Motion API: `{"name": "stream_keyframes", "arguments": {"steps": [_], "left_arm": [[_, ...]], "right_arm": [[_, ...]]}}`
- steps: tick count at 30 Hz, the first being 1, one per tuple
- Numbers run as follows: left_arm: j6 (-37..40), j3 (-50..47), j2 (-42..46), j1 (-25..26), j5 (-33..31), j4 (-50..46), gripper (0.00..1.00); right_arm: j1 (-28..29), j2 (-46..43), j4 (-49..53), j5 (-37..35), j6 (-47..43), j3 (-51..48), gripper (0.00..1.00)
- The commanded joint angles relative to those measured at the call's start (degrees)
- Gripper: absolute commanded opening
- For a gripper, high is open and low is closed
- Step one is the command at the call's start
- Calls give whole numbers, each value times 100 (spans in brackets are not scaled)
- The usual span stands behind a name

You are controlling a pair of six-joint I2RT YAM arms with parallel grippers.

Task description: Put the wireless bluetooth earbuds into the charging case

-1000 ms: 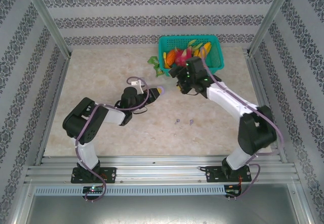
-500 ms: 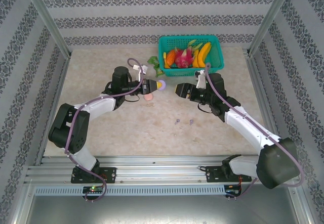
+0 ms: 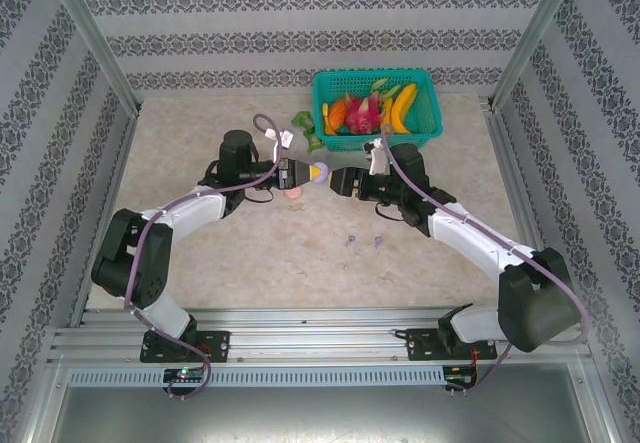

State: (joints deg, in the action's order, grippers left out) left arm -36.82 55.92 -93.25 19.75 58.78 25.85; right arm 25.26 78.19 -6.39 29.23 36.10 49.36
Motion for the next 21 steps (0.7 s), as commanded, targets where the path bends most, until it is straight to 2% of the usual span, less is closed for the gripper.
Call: {"name": "stream_keyframes", "arguments": {"steps": [1,14,21], "left_arm": [[124,119,206,-26,204,-69,0],[122,52,268,-15,255,-7,0],[86,40,387,-11,335,66,0]], "right_arm": [[66,66,-378,56,58,195,71],[199,189,-425,-22,128,261,68],[23,279,-535,-279,293,38,65]]}}
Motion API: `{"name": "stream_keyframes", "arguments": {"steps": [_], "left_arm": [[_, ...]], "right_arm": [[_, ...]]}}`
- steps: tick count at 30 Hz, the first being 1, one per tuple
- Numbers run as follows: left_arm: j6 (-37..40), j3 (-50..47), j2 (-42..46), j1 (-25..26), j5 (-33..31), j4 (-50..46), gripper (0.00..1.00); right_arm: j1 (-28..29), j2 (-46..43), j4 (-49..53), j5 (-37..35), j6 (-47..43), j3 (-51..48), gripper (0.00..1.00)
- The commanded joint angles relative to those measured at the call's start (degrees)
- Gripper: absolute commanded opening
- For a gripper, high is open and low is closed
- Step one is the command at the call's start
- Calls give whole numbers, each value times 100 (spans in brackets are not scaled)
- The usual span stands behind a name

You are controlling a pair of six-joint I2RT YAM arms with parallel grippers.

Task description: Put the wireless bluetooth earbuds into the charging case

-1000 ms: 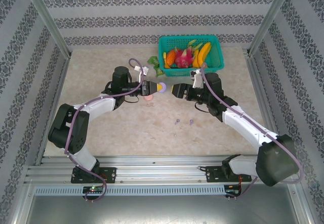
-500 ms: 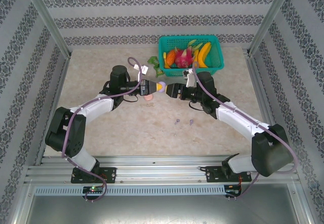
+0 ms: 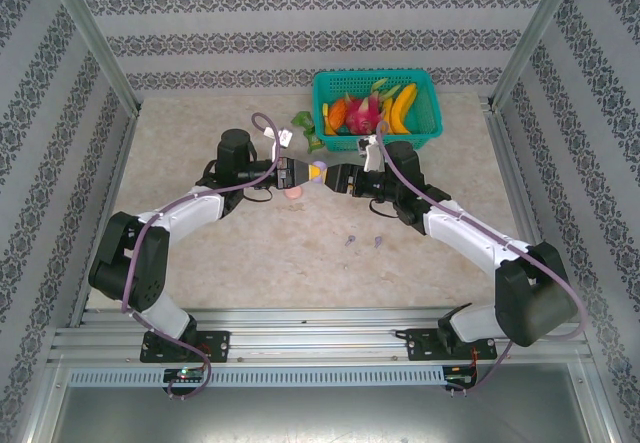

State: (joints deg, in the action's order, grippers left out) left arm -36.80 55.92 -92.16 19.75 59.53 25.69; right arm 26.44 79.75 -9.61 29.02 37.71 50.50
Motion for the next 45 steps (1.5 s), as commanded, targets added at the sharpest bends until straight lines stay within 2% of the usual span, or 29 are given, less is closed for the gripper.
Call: {"name": "stream_keyframes", "arguments": {"steps": [1,10,22,33,45], "left_arm": [[81,26,311,2,259,83,0],[42,-12,459,2,245,147,0],[15,10,314,3,285,271,0],[-37,107,239,38,279,298,0],[-33,183,240,73,260,252,0]], "right_arm": [[-156,154,-268,-268,201,-139,64],[-417,282,-552,-248,509,-488,61],[-499,-635,-419,296,466,-499,60],[-203,-274,-403,500,342,32,55],[-87,-17,-446,473,333,118,46]]}}
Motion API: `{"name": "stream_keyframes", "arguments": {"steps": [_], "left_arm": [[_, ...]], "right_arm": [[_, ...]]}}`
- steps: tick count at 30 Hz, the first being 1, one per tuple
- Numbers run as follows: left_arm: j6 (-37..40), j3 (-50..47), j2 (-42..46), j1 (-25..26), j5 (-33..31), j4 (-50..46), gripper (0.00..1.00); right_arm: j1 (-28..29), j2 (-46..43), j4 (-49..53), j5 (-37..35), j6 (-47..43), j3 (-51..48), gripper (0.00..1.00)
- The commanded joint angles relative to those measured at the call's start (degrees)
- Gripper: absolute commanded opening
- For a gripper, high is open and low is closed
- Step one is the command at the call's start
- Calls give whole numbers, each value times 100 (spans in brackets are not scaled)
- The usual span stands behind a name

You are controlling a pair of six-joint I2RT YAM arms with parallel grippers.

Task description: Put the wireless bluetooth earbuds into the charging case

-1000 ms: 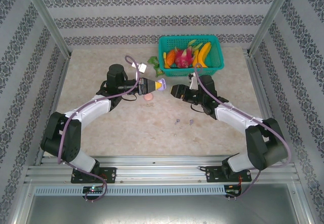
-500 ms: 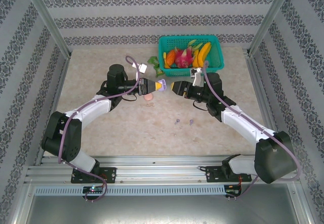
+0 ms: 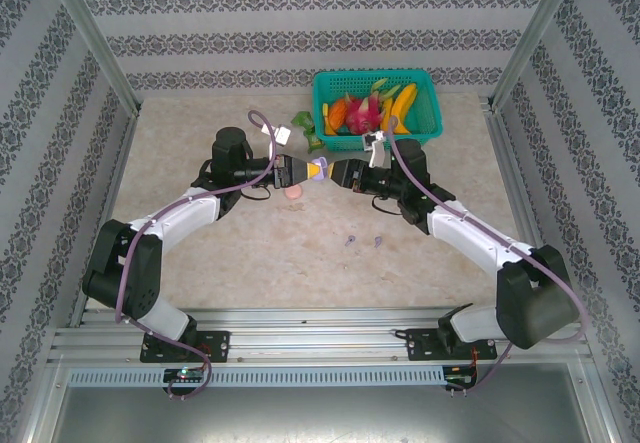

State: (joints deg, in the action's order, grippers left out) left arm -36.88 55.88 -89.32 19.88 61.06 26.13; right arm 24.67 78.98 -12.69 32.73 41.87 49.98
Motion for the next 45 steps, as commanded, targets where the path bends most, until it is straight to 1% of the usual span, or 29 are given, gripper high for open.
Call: {"name": "stream_keyframes", "arguments": {"steps": [1,9,17,25,29,31,34,36,39,40,45], "left_arm": [[-23,187,-43,61,108,209,0],[-13,222,-103,84,113,191,0],[-12,210,-106,103,143,186,0],[-5,214,-88,113,134,156,0],[-5,235,-104,108,109,131,1],[-11,250,-125,104,102,117,7],[-21,253,-132,109,75,109,20],[-20,252,-138,114,51,89,31],[-7,252,-116,106,-5,61,44],[-3,240,-108,112,-30,60,47],[31,273,-35,104,-167,7,58]], "right_arm": [[107,76,-137,102,-82,161,46],[178,156,-137,104,-115,175,45],[170,279,-103,31,-127,334,40],[170,368,-49,82,-126,484,31],[169,330,-36,91,-143,463,24],[170,307,-23,93,-153,462,22],[170,299,10,110,-177,493,17],[170,279,53,126,-208,531,14],[170,251,150,116,-278,588,13],[170,240,201,112,-307,610,11],[162,163,577,50,-552,791,10]]}}
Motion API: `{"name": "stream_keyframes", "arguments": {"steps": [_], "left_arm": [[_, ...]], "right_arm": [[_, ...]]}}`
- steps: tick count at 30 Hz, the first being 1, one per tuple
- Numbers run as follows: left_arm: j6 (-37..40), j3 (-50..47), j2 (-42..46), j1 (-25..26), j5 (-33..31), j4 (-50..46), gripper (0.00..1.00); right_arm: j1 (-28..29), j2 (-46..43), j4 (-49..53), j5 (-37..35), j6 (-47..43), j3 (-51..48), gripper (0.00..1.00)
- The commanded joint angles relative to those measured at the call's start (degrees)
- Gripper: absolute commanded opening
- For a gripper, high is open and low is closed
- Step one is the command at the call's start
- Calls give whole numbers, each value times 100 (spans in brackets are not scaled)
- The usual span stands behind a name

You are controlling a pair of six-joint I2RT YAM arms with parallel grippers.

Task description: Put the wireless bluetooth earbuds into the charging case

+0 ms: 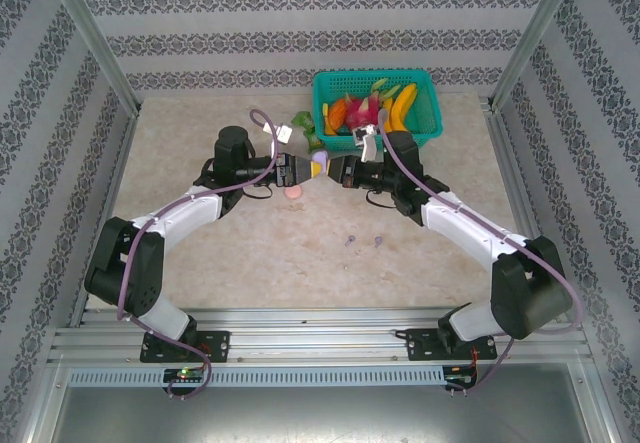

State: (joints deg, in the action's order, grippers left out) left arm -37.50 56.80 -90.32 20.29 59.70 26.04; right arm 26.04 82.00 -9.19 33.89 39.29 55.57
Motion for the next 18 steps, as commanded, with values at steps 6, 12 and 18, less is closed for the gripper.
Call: {"name": "stream_keyframes", "arguments": {"steps": [6,12,18], "left_arm": [[591,472,341,37,-178,-776,72],[1868,1331,477,-12,-164,-2788,89],[3341,2625,89,-69,-127,-5225,100]], "right_arm": [[-9,-261,1190,-270,-997,582,7],[-223,-301,2328,-587,-2106,1060,7],[-505,-229,2919,-528,-3171,1528,7]]}}
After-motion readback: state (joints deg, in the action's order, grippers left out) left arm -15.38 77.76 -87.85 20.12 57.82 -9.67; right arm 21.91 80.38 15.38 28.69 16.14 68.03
